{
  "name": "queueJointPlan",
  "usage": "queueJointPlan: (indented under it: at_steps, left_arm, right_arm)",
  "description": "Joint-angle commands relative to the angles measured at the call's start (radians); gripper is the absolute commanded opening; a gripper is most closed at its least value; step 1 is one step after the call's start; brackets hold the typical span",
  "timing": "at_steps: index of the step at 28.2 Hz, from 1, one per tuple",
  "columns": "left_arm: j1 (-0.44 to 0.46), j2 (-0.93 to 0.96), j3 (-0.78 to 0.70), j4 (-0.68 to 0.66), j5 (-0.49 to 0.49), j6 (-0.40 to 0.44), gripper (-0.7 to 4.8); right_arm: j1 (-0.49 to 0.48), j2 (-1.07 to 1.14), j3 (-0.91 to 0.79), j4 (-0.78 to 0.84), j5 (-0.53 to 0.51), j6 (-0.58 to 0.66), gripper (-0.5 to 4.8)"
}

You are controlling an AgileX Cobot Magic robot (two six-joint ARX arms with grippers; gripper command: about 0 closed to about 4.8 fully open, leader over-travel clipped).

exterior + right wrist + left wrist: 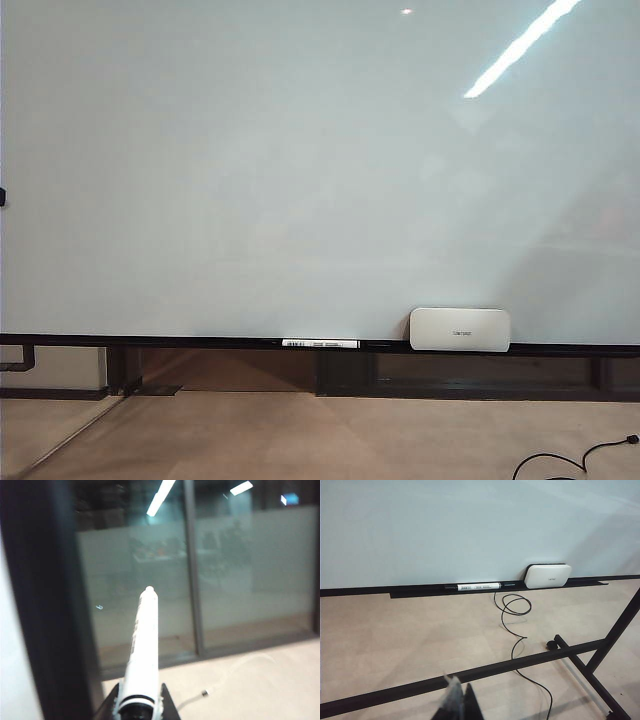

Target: Reach to the right to find the marker pen, pick it up, and write the number 18 on the whiteboard.

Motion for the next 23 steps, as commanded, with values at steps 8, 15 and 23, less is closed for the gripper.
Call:
queueJointPlan:
  at_steps: [8,15,23]
  left_arm:
    - [0.000,0.000,0.006,0.050,0.030,-0.027,-0.05]
    - [-0.001,0.000,0.006,0.049,0.103,-0.032,-0.05]
    - [-0.001,-0.001,0.005,0.041,0.177,-0.082,-0.05]
  right_arm:
    - [-0.002,-0.275,0.004,-0.586,0.166,-0.193,-0.02]
    - [-0.001,-0.448,-0.030,-0.679,0.281,-0.233,-0.02]
    - [0.000,-0.611,-0.032,-0.803,0.339,-0.196,-0.02]
